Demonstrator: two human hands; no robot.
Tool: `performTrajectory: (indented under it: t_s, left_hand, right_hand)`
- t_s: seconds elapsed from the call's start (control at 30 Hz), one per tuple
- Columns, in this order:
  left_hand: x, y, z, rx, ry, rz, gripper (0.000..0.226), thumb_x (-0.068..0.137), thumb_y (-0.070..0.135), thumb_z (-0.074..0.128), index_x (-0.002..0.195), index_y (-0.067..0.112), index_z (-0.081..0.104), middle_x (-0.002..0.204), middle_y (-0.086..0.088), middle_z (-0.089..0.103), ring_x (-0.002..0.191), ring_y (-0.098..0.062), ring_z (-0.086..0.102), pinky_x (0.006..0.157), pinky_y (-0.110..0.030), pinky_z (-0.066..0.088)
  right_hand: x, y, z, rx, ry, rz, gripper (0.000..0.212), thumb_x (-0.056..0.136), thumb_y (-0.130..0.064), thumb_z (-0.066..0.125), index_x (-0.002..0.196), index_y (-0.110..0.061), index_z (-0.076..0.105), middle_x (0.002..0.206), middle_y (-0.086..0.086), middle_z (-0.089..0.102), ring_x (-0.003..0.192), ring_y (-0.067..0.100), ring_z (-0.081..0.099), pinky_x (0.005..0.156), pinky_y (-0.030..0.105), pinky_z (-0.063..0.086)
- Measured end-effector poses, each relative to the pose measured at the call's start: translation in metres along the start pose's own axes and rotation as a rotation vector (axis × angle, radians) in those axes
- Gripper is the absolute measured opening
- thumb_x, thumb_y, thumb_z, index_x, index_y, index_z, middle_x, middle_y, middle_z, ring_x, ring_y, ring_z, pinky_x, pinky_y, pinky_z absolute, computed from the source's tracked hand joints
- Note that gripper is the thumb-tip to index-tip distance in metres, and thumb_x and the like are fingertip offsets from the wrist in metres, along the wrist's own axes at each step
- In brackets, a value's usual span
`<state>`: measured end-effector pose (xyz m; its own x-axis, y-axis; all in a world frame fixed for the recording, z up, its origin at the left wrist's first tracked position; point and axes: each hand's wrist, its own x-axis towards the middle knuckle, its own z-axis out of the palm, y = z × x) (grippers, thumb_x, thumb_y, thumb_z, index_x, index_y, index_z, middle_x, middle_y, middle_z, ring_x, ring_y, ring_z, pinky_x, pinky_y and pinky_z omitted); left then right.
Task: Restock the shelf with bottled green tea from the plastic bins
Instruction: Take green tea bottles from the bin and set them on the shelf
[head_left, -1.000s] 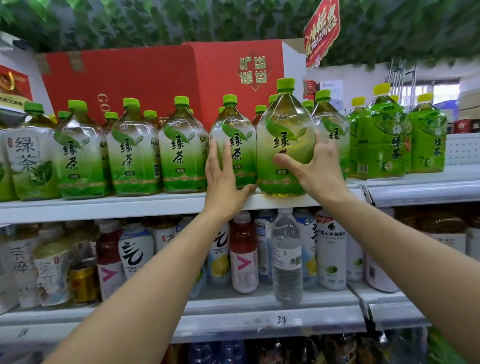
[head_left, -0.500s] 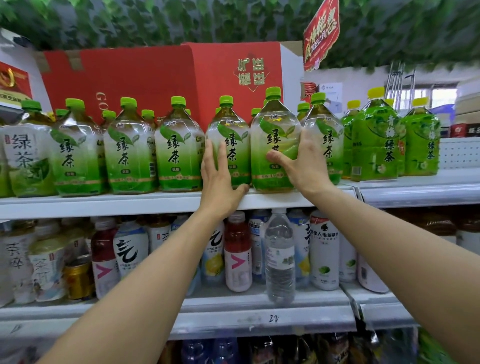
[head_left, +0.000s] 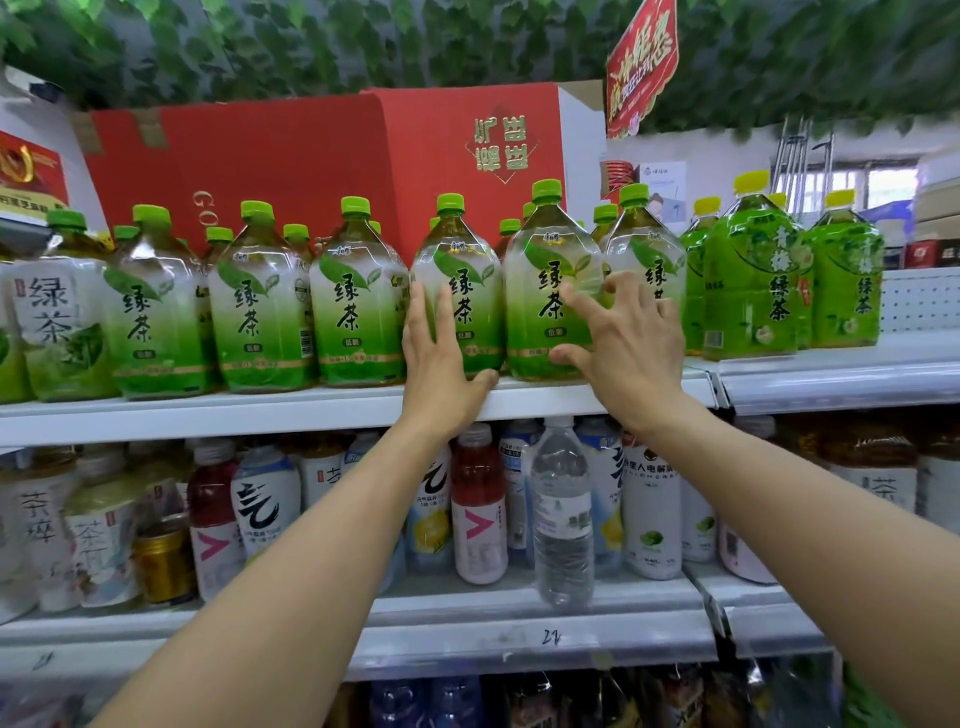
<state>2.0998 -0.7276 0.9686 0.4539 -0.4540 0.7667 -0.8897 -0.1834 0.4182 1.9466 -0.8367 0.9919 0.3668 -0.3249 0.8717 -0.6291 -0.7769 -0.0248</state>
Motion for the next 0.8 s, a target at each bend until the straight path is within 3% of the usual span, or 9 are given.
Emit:
performTrajectory:
  t_s: [0.47,0.8]
  left_hand:
    - [0.0,0.0,0.0,-0.009,-0.008,0.003,0.108,0.09,0.023,0.073,0.16,0.027,-0.008,0.163,0.005,-0.03,0.154,-0.024,-0.014,0.123,-0.04,0.003]
    - [0.0,-0.001,0.001,-0.007,-0.001,0.011,0.109,0.089,0.023,0.074,0.16,0.027,-0.008,0.163,0.004,-0.029,0.154,-0.022,-0.013,0.125,-0.041,0.004]
  right_hand:
    - [0.022,-0.002,0.02,-0.303,-0.025,-0.144,0.075,0.084,-0.062,0.059,0.143,-0.02,0.037,0.134,0.008,0.042,0.12,0.026,0.039,0.091,0.041,0.033]
    - [0.024,-0.002,0.021,-0.305,-0.04,-0.184,0.076,0.086,-0.061,0.056,0.142,-0.014,0.037,0.135,0.008,0.044,0.125,0.026,0.037,0.097,0.042,0.031]
